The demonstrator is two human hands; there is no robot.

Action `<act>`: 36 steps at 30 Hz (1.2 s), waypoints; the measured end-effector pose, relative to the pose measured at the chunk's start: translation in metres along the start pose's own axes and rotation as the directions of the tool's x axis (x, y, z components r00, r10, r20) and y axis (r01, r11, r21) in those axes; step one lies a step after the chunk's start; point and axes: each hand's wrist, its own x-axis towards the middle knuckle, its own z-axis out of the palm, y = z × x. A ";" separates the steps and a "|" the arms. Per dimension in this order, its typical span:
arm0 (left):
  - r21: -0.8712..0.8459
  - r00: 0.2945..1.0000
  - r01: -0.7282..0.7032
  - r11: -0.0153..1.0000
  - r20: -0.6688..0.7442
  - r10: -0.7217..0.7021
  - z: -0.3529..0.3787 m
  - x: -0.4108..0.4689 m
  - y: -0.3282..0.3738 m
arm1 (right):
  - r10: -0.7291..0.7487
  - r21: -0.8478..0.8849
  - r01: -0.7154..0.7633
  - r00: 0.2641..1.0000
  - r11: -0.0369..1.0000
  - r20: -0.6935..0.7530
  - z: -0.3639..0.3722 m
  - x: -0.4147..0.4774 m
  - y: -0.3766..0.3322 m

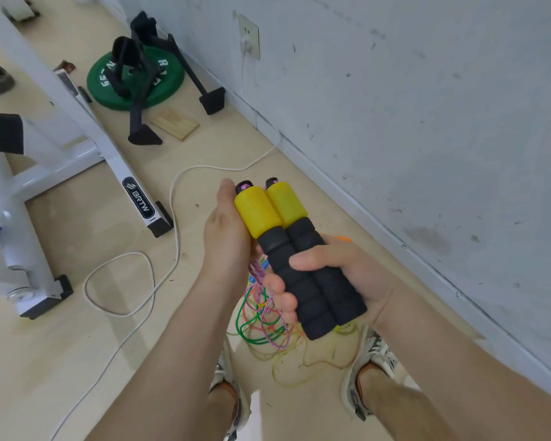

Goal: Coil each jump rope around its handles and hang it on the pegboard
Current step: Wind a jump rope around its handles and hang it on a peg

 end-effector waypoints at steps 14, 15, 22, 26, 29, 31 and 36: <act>0.841 0.865 -0.502 0.202 0.480 0.148 0.007 0.005 -0.050 | -0.571 -0.828 -0.530 0.627 0.185 -0.529 -0.020 0.009 0.001; 0.828 0.835 -0.546 0.132 0.523 0.173 0.007 0.003 -0.050 | -0.562 -0.810 -0.577 0.639 0.101 -0.525 -0.022 0.006 0.003; 0.709 0.762 -0.647 0.280 0.593 0.259 0.005 -0.005 -0.035 | -0.436 -0.666 -0.717 0.676 -0.205 -0.594 -0.031 -0.008 0.002; 0.581 0.879 -0.412 0.702 0.457 0.138 -0.001 0.001 -0.031 | -0.270 -0.656 -0.674 0.738 -0.340 -0.618 -0.028 -0.010 0.009; 0.535 0.848 -0.291 0.793 0.528 -0.045 -0.009 0.005 -0.024 | -0.139 -0.662 -0.582 0.791 -0.471 -0.597 -0.022 -0.009 0.005; 0.554 0.818 -0.296 0.778 0.567 -0.092 -0.016 0.008 -0.022 | -0.040 -0.696 -0.524 0.812 -0.491 -0.583 -0.019 -0.012 0.000; 0.515 0.811 -0.375 0.771 0.585 0.004 -0.020 0.008 -0.019 | -0.008 -0.800 -0.526 0.837 -0.288 -0.548 -0.026 -0.018 -0.007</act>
